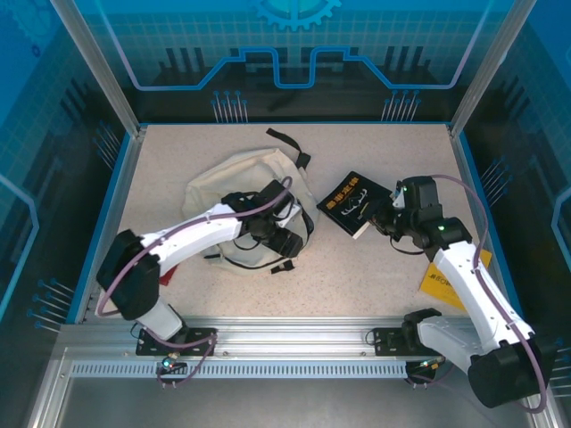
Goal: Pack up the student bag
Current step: Open the student bag at the center of the table.
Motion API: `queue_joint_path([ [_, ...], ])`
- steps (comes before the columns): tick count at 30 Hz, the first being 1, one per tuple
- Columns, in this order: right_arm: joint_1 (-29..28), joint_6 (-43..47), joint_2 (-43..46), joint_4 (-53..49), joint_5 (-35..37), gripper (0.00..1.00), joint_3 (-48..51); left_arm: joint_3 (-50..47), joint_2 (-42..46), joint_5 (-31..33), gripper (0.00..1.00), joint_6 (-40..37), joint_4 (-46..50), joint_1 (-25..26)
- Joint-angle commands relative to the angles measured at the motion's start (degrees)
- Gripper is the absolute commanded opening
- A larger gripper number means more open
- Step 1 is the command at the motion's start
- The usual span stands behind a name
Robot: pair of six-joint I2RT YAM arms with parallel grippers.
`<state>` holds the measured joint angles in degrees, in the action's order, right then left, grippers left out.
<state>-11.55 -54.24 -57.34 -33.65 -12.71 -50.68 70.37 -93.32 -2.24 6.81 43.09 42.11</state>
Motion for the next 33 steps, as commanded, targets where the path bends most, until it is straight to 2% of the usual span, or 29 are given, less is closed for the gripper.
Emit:
queue_joint_path([
  [1, 1.6, 4.8, -0.2, 1.3, -3.0, 0.00, -3.3, 5.1, -3.5, 6.6, 0.76, -7.2, 12.1, 1.5],
  [5, 2.8, 6.1, -1.4, 2.1, -4.6, 0.00, -3.4, 8.1, -7.5, 13.2, 0.74, -8.4, 15.8, 1.8],
  [7, 3.4, 6.6, -2.4, 2.3, -5.3, 0.00, -3.6, 9.2, -8.9, 13.7, 0.73, -9.1, 16.2, 1.8],
  [10, 4.4, 7.0, -3.6, 3.1, -6.9, 0.00, -3.7, 10.2, -10.6, 13.5, 0.65, -10.5, 17.3, 1.8],
  [18, 5.3, 7.7, -3.9, 3.4, -7.4, 0.00, -2.7, 13.2, -11.5, 13.5, 0.33, -12.1, 17.6, 1.5],
  [23, 5.5, 7.2, -3.2, 3.2, -7.1, 0.00, -1.9, 15.4, -10.1, 14.2, 0.23, -12.7, 17.3, 1.3],
  [29, 5.9, 7.5, -0.8, 1.9, -6.4, 0.00, -1.6, 17.4, -6.2, 15.8, 0.00, -8.5, 15.3, -1.0],
  [33, 5.9, 7.7, 0.6, 2.7, -8.6, 0.00, -0.9, 18.2, -3.3, 17.3, 0.00, -5.0, 12.5, -2.3],
])
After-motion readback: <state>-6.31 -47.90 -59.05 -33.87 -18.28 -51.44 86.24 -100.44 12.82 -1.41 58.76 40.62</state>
